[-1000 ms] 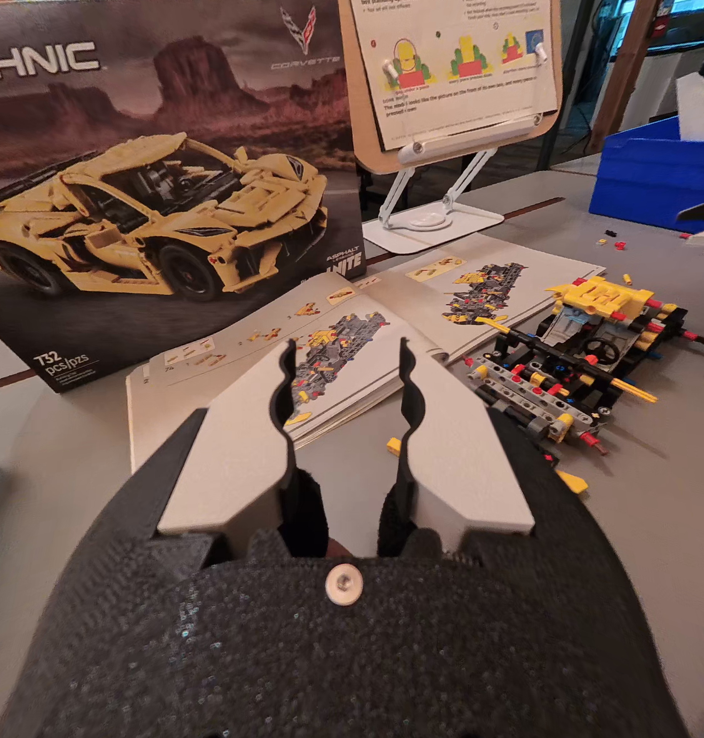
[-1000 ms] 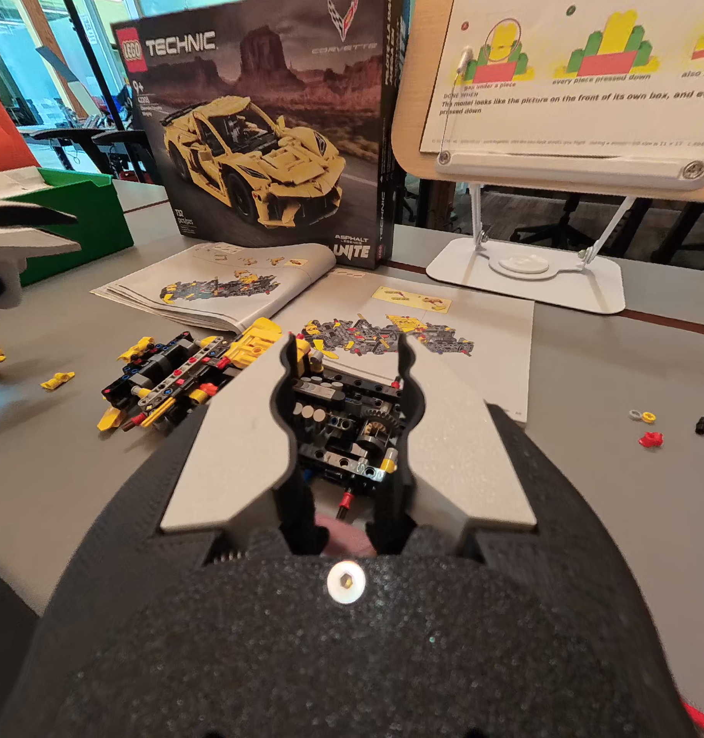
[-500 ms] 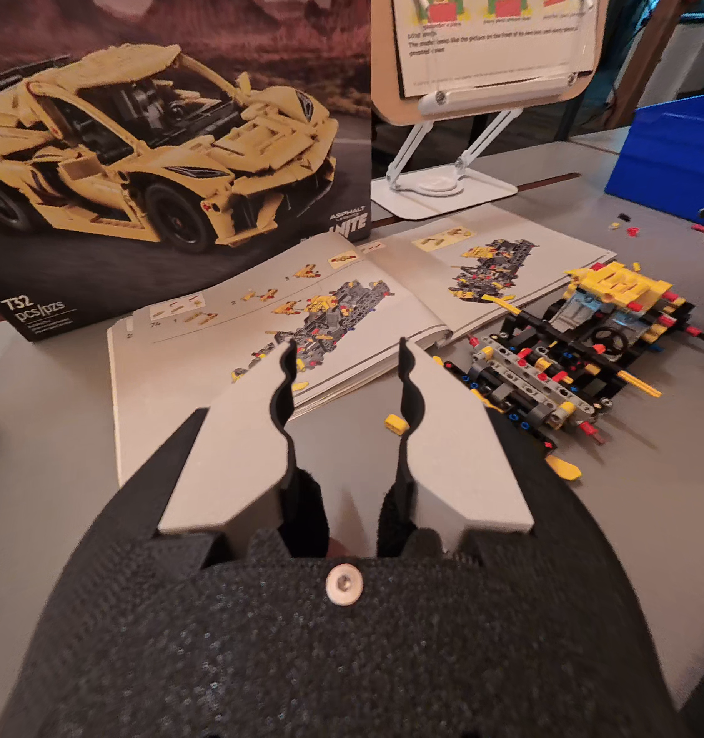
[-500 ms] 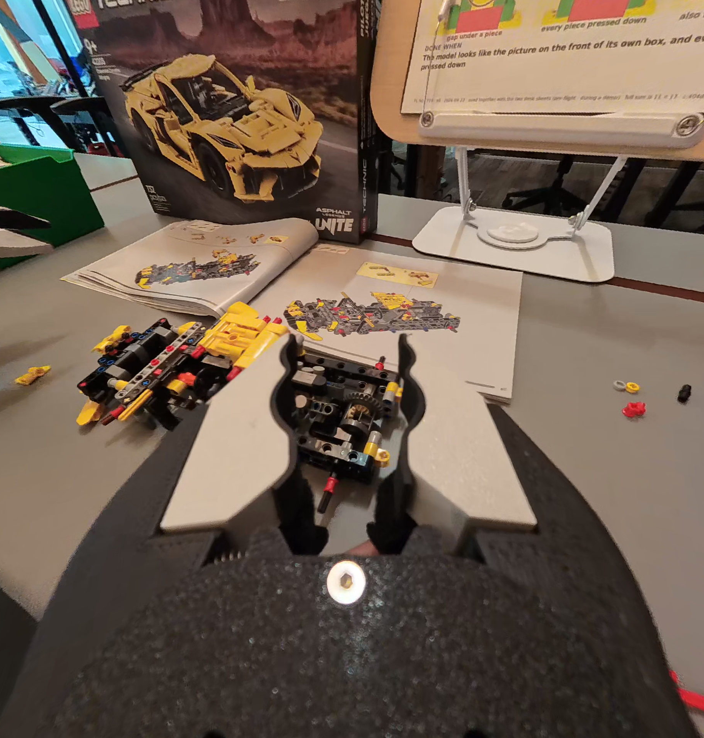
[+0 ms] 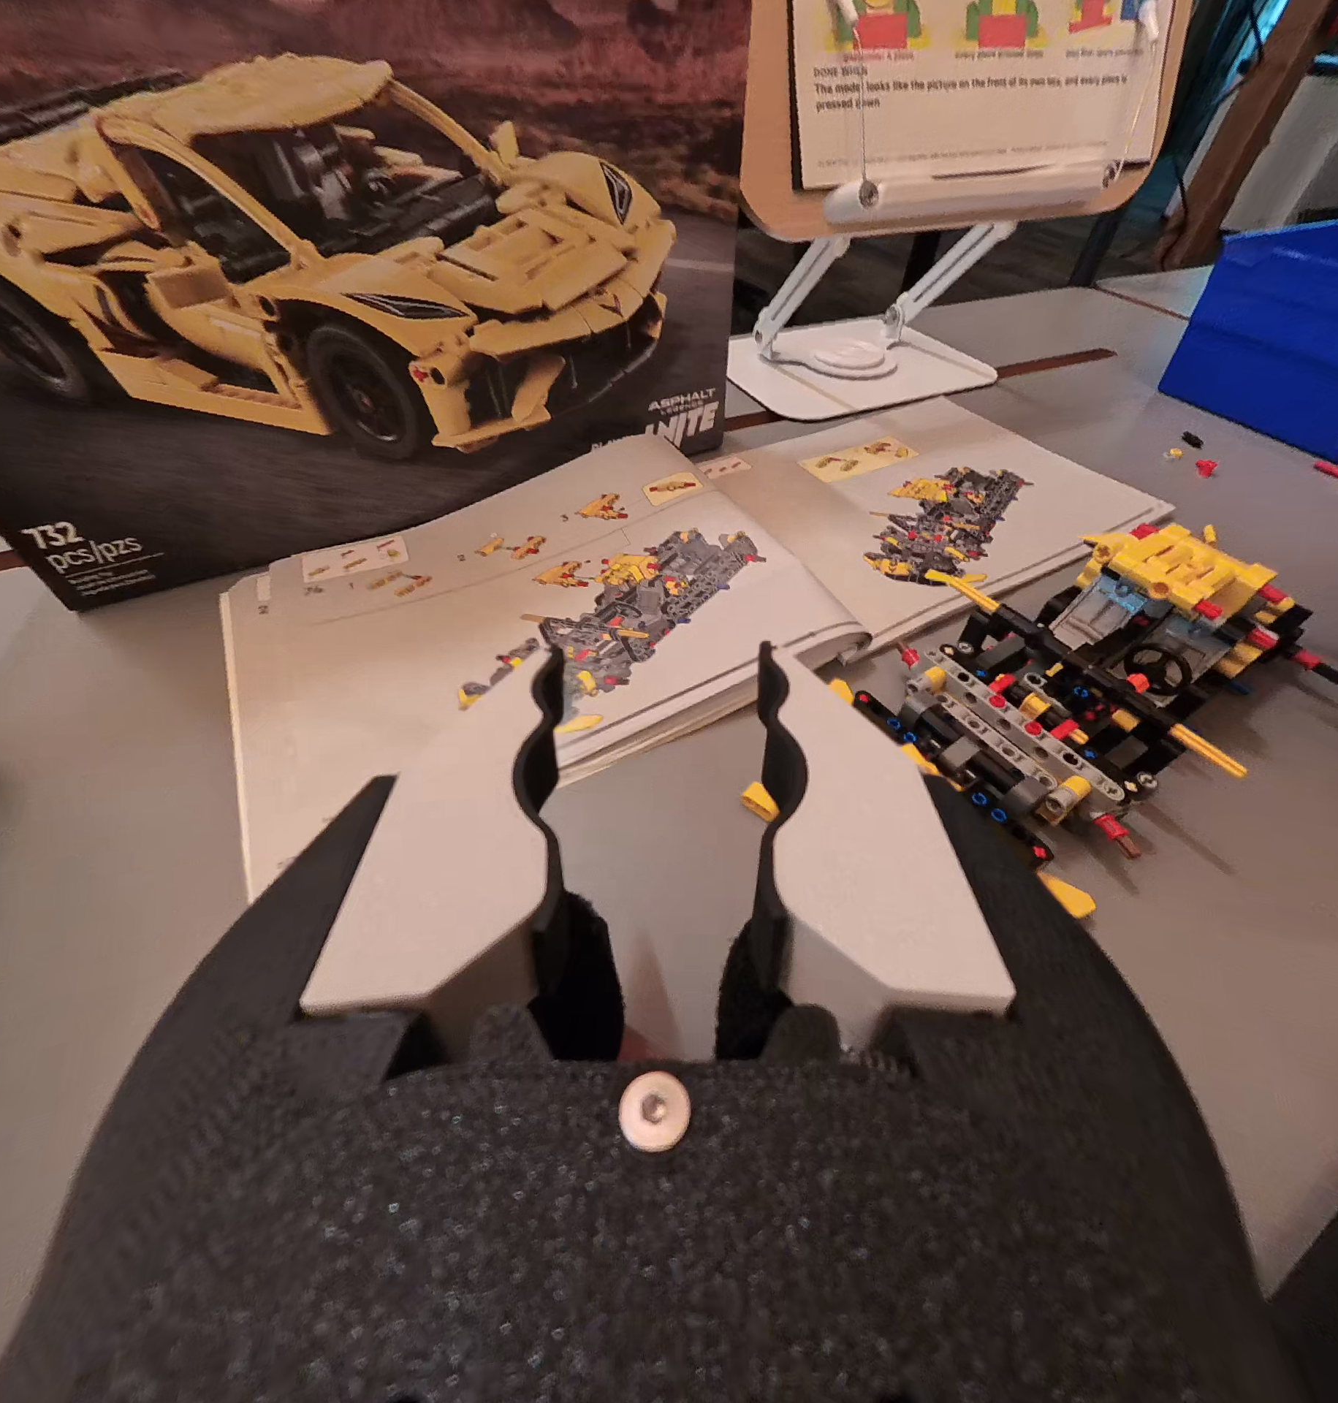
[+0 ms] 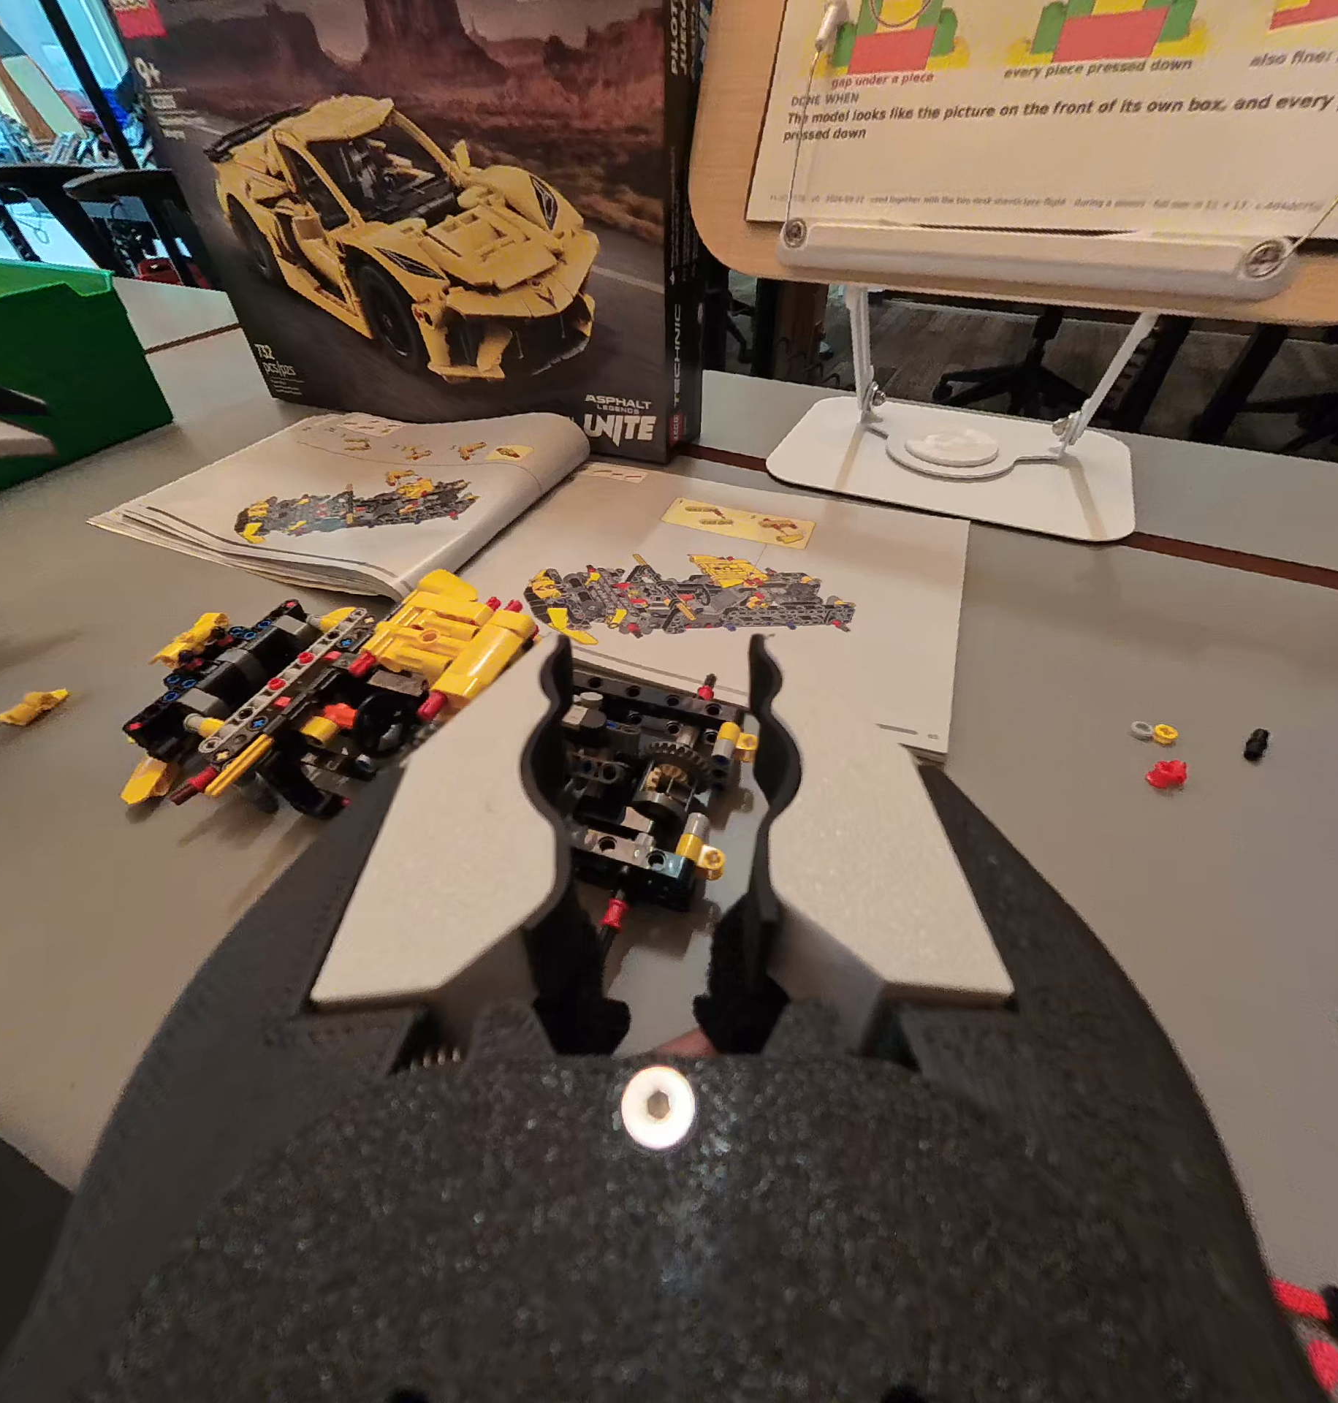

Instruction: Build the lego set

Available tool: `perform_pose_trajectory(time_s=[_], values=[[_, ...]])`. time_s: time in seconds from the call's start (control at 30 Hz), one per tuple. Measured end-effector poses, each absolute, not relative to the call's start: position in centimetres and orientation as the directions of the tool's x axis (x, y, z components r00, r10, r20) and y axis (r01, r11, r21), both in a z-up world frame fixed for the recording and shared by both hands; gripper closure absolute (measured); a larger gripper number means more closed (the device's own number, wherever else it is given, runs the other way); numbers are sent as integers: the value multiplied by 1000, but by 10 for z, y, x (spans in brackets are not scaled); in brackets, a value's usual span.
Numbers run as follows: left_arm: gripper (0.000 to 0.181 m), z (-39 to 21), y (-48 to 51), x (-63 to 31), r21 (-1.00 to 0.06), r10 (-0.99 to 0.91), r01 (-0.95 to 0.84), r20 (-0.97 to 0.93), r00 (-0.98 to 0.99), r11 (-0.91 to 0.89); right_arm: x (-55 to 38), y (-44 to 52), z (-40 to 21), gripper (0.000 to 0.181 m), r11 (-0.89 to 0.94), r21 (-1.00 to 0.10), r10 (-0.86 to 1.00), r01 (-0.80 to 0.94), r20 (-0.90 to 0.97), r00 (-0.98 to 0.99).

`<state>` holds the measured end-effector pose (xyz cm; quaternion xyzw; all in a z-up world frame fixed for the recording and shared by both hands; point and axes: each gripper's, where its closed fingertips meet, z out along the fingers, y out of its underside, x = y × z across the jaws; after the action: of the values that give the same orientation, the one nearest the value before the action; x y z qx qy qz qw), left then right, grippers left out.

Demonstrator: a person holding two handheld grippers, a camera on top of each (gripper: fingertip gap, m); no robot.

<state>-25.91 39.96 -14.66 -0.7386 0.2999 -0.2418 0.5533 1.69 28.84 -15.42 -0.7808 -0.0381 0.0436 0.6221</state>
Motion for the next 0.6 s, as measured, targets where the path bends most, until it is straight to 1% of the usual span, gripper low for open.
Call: perform_pose_trajectory(time_s=[0.17,0.37,0.6], values=[[130,-145,401,-261,-962,-701,-145,63,710,-233,25,283,-154,137,-220,-975,82,-28,-47,996],[130,-157,398,-257,-943,-709,-208,39,704,-259,27,281,-162,137,-249,-962,87,-112,-137,987],[130,-159,397,-261,-933,-708,-264,-14,706,-245,25,277,-159,137,-220,-968,96,-118,-142,985]])
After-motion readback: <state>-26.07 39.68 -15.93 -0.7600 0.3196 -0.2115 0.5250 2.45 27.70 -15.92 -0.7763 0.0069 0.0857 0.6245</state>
